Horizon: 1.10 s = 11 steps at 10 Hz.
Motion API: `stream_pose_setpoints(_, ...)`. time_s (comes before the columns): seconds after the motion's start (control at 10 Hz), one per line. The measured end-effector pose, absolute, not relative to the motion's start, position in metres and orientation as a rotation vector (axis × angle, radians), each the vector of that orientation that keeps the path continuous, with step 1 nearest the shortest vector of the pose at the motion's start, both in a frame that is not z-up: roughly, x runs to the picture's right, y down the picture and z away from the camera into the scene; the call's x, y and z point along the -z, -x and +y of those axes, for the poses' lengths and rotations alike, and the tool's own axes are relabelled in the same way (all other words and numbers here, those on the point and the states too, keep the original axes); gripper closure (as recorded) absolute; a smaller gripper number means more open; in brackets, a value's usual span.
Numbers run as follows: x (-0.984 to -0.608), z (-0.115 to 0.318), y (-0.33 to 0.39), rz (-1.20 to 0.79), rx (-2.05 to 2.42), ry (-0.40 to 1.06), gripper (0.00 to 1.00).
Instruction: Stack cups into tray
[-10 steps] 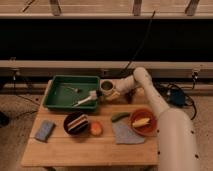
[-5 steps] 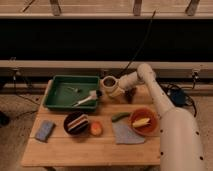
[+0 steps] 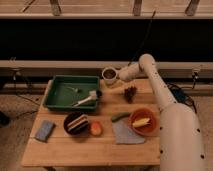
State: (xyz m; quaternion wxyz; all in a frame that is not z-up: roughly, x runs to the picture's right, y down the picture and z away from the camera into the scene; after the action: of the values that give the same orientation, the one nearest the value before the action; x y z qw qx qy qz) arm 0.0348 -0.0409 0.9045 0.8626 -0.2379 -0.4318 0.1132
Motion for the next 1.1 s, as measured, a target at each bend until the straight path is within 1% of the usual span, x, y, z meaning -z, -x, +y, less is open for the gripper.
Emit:
stream_pose_setpoints(0.6,-0.882,-0.063,0.039,-0.980,-0.133,0.502,1.00)
stream_pose_setpoints(1.0,-0.873,-0.060,0.068,-1.017,-0.088,0.528,1.00)
stream_pose_setpoints(1.1,-0.874,-0.053,0.080,-1.027,-0.076,0.547,1.00)
